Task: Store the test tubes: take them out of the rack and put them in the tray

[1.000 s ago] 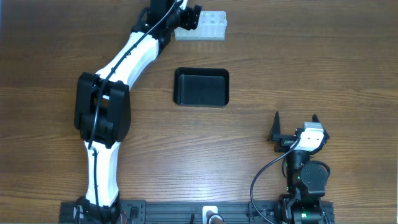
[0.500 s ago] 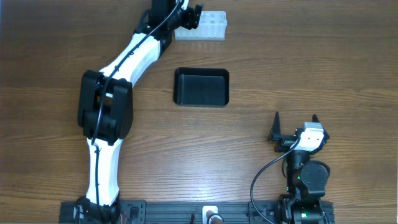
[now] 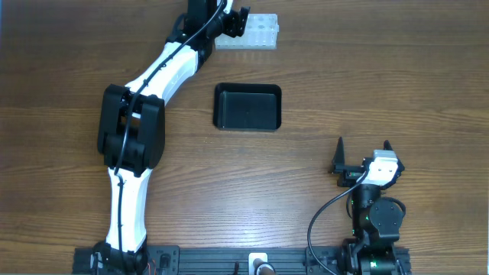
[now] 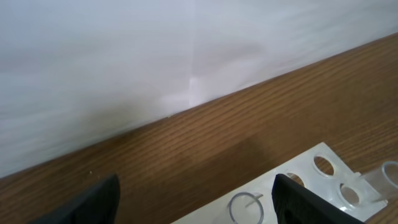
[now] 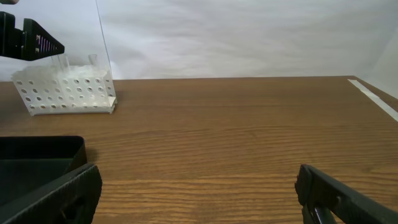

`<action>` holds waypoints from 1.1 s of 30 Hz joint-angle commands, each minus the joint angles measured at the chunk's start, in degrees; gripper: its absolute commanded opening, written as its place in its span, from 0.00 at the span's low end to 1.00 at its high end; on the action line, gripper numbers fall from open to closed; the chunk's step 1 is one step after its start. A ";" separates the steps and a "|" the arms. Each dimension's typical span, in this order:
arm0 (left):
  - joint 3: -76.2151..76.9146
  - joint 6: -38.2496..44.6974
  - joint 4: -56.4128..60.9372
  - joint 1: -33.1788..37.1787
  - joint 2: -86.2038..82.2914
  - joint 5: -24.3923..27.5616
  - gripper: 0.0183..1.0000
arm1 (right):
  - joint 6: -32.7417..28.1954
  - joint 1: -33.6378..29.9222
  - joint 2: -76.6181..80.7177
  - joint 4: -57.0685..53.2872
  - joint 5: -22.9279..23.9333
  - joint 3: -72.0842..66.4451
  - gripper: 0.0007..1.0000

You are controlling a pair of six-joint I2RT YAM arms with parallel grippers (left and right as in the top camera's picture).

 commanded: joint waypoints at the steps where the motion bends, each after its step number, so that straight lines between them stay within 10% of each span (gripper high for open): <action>1: 0.17 1.03 2.12 0.09 2.58 -0.07 0.77 | -0.07 0.17 -0.48 -0.17 0.70 -0.33 0.99; 33: 0.17 0.98 4.98 -0.66 4.70 0.42 0.38 | -0.07 0.17 -0.48 -0.17 0.70 -0.33 0.99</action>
